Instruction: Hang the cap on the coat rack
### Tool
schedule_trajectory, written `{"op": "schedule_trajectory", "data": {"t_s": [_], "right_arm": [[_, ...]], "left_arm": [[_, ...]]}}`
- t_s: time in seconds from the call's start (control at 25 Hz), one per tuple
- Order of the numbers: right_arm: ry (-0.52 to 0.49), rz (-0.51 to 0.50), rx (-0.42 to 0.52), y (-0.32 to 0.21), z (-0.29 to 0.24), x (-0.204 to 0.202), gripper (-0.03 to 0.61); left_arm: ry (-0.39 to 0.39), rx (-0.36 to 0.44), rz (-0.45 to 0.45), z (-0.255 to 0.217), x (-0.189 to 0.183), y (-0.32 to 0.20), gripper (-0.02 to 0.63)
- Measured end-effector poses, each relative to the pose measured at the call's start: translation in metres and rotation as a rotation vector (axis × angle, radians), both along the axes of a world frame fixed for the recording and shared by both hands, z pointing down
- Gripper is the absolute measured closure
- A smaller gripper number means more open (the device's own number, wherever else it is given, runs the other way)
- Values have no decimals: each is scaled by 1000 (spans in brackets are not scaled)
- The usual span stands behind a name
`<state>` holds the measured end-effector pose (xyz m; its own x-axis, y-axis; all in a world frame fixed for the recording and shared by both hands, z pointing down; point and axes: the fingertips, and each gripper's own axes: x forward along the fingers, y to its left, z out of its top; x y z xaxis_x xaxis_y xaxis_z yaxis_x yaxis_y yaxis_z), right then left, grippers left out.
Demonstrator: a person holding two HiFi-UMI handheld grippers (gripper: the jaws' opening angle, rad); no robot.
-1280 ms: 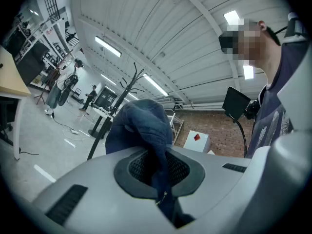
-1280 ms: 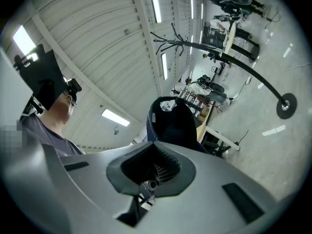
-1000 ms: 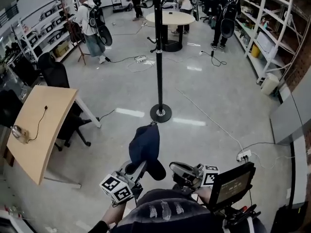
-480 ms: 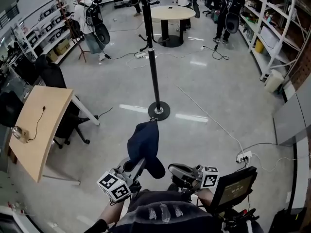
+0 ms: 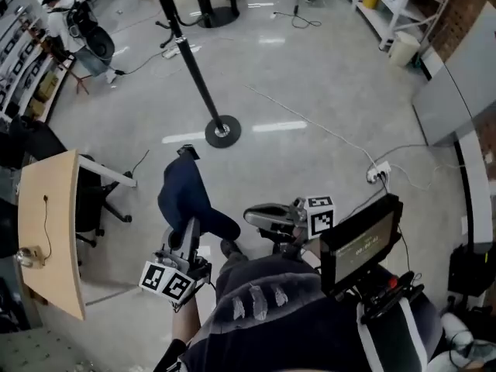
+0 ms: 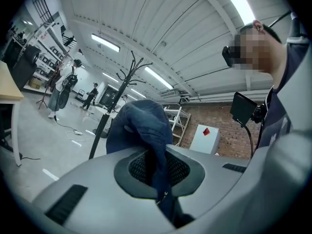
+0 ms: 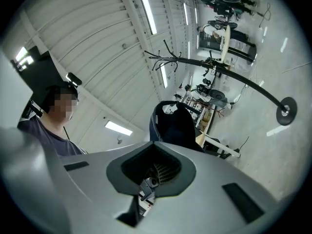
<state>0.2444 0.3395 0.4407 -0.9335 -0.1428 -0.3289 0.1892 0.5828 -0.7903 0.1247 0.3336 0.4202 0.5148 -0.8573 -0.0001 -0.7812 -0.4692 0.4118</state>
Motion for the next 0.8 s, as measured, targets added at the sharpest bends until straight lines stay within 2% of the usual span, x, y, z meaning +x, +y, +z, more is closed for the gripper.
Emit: {"op": "schedule_trajectory", "data": {"t_s": [0.24, 0.48, 0.64, 0.8], "right_arm": [[58, 60, 53, -41, -3, -40, 574], [97, 62, 66, -67, -5, -123, 574], [83, 50, 83, -77, -8, -133, 574], [78, 81, 16, -75, -3, -130, 574]], "left_arm": [[35, -13, 100, 14, -30, -45, 594], [71, 19, 126, 14, -105, -72, 594], [79, 37, 112, 15, -116, -81, 594], [77, 16, 126, 14, -113, -78, 594]]}}
